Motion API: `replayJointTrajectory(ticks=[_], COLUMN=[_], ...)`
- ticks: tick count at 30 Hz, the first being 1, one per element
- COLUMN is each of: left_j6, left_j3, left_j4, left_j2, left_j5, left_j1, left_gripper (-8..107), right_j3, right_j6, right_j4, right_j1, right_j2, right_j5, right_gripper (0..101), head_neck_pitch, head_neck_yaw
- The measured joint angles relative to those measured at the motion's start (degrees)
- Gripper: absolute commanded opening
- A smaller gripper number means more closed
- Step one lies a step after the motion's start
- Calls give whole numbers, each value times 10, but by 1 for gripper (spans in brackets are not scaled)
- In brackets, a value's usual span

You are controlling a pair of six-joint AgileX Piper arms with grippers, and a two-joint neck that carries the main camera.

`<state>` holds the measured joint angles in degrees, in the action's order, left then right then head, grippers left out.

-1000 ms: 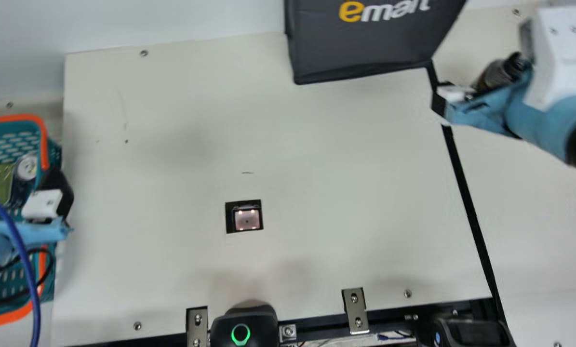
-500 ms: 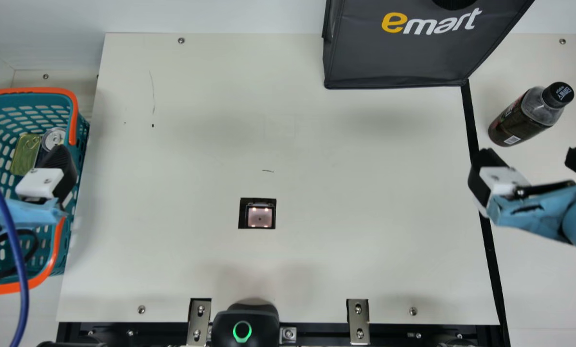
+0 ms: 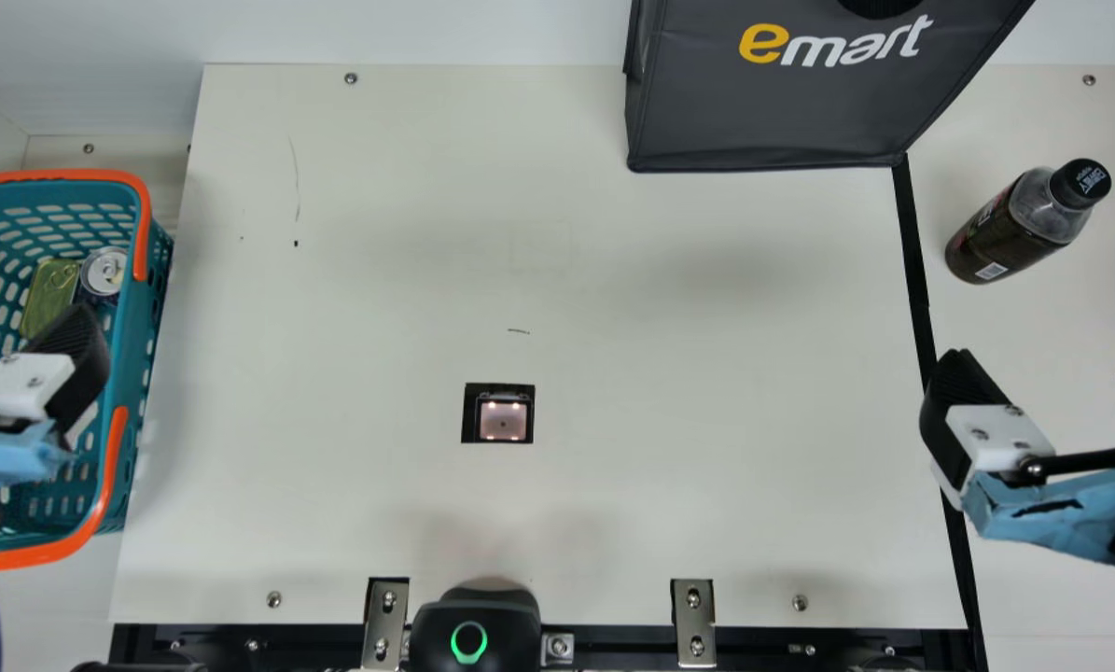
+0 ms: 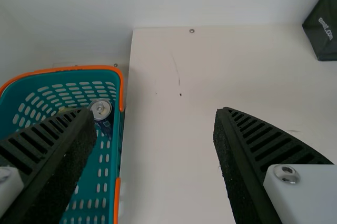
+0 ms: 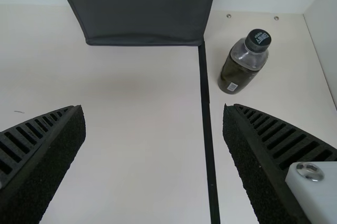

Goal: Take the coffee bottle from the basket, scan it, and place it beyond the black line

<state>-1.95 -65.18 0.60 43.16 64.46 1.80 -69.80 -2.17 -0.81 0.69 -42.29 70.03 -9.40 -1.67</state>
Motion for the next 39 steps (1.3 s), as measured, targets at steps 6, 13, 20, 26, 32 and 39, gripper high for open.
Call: replayJointTrajectory(ticks=[6,13,20,26,32,39], left_j6=[-7,-7,-7,-7,-7,-7], left_j3=[-38,-38,-38,-38,-38,-38], left_j4=[9,9,9,9,9,9], left_j2=[1,1,1,1,1,1], left_j5=[50,51,51,51,51,51], left_j1=[-1,-1,-1,-1,-1,-1], left_gripper=[90,90,90,90,90,90], right_j3=[0,0,0,0,0,0], right_j6=[0,0,0,0,0,0], right_j4=[0,0,0,0,0,0], right_j1=[0,0,0,0,0,0], right_j2=[0,0,0,0,0,0], right_j5=[0,0,0,0,0,0], right_gripper=[91,91,91,91,91,91], head_neck_pitch=[0,0,0,-1,0,0], head_neck_yaw=[-1,0,-1,-1,0,-1])
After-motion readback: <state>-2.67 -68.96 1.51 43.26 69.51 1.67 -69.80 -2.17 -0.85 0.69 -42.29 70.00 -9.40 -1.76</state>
